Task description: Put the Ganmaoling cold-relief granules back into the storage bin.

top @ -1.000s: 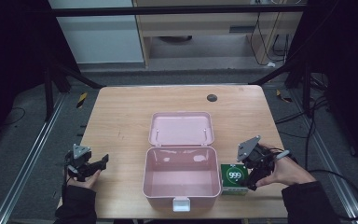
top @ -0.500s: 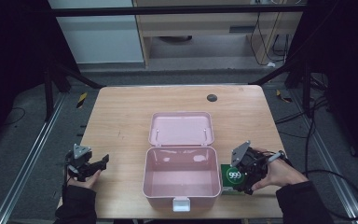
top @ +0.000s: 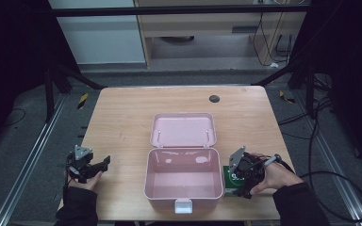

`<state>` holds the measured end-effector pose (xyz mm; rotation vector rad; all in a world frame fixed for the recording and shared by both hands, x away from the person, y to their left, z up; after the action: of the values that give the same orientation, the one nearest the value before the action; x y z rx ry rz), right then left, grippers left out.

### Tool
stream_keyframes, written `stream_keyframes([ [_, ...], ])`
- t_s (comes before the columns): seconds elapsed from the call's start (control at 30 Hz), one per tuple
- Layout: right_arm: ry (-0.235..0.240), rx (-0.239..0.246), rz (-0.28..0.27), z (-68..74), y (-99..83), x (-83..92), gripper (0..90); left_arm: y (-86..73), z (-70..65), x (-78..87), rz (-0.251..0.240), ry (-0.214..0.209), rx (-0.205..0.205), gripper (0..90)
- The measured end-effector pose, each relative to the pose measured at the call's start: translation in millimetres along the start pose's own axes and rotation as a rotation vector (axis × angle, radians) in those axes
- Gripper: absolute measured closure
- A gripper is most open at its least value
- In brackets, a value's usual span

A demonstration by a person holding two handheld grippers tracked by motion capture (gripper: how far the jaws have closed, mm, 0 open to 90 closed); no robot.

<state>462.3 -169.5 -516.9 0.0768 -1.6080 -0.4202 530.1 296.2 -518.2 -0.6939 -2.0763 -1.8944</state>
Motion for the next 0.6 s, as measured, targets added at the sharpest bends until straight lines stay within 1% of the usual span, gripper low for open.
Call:
stream_keyframes([
  [0.03,0.003,-0.003,0.008,0.4,-0.6,-0.6,6.4,-0.1,0.0,0.0,0.0,0.001,0.0,28.1],
  [0.13,0.005,0.002,0.012,-0.1,-1.0,-3.4,7.0,-0.1,0.1,-0.3,-0.001,0.0,0.002,28.2],
  [0.17,0.006,-0.004,0.013,0.0,-1.1,-4.1,7.3,0.0,0.1,-0.3,-0.001,0.0,0.002,28.2],
  [0.2,0.007,0.007,0.013,-0.7,-1.4,-4.9,7.4,-0.1,0.1,-0.4,0.0,0.0,0.001,28.2],
  [0.37,0.01,0.013,0.025,-1.1,-1.3,-9.2,8.5,-0.3,-0.1,-0.7,0.001,0.0,0.002,28.3],
  [0.4,0.009,0.005,0.029,-0.8,-1.4,-9.9,8.6,-0.3,-0.1,-0.8,0.001,0.001,0.002,28.4],
  [0.57,0.021,0.015,0.034,-1.7,-1.6,-12.1,10.0,-0.2,-0.2,-0.6,0.0,0.0,0.003,28.4],
  [0.6,0.022,0.001,0.034,-0.8,-1.5,-11.7,10.7,-0.2,-0.2,-0.6,0.0,-0.001,0.003,28.4],
])
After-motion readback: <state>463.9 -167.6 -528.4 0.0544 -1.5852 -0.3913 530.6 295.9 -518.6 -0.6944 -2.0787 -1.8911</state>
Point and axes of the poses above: each handheld gripper's, and its own axes: x roughly backward along the jaws, y roughly out of its top, z roughly to its left, the point moved 8 cm from there along -x, roughly forward along the jaws, and after that the axes turned 1 degree about -x, right-handed, at the moved point
